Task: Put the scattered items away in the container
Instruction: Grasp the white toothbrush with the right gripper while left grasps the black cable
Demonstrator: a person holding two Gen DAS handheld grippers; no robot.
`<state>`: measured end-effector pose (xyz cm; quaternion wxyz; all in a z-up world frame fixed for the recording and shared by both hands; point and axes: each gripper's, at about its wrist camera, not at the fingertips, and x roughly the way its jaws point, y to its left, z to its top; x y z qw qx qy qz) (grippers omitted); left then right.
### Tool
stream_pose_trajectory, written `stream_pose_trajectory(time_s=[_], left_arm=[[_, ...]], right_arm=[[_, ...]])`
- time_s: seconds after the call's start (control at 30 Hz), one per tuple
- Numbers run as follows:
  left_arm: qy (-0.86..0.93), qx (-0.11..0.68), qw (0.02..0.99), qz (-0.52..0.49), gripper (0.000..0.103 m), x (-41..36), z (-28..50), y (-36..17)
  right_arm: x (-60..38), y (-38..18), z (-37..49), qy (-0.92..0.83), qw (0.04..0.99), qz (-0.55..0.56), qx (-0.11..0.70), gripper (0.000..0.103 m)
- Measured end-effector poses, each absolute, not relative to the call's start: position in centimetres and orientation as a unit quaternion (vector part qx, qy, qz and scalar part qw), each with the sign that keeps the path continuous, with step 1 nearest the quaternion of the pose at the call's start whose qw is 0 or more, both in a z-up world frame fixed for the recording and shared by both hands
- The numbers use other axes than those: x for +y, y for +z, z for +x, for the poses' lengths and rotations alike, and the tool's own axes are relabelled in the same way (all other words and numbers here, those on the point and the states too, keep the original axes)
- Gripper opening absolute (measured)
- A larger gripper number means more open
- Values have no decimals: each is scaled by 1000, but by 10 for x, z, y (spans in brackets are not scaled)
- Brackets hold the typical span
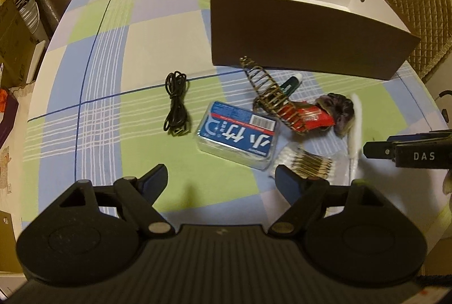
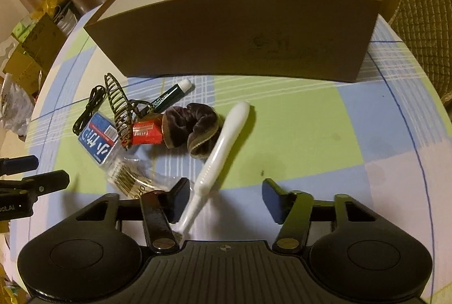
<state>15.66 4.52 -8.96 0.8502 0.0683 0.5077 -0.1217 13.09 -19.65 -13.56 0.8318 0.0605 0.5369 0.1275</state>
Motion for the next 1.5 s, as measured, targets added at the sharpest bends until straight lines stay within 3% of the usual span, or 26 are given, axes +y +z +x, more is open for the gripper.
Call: stream_pose_trajectory(time_s=[0.13, 0.4, 0.53, 0.7, 0.83, 1.33, 1.37, 1.43, 1.5], left_arm=[[-120, 510, 849, 71, 80, 50, 163, -93], [-120, 511, 848, 76, 80, 66, 174, -99], [-121, 509, 849, 77, 79, 76, 182, -100], [-131, 498, 854, 76, 70, 83, 201, -102], [-144, 482, 860, 78, 69, 82, 226, -104], [-188, 503, 837, 108, 16, 76, 275, -151], [-191, 502, 836, 109, 11, 78, 273, -152], [-193, 505, 835, 104, 11, 83, 269, -151], [-184, 508, 836, 101, 11, 90, 262, -150]], right_arm=[[-186, -143, 138, 128, 833, 51, 536, 47], [-170, -158, 142, 123, 839, -4, 530, 20], [-179, -158, 142, 120, 844, -22, 523, 13], [-202, -158, 144, 91, 852, -30, 515, 13], [-214, -157, 146, 85, 853, -26, 514, 13], [-213, -156, 143, 82, 857, -19, 508, 13], [-212, -156, 144, 83, 857, -19, 508, 14], [-212, -157, 143, 85, 858, -16, 506, 17], [-213, -157, 145, 87, 859, -13, 505, 28]])
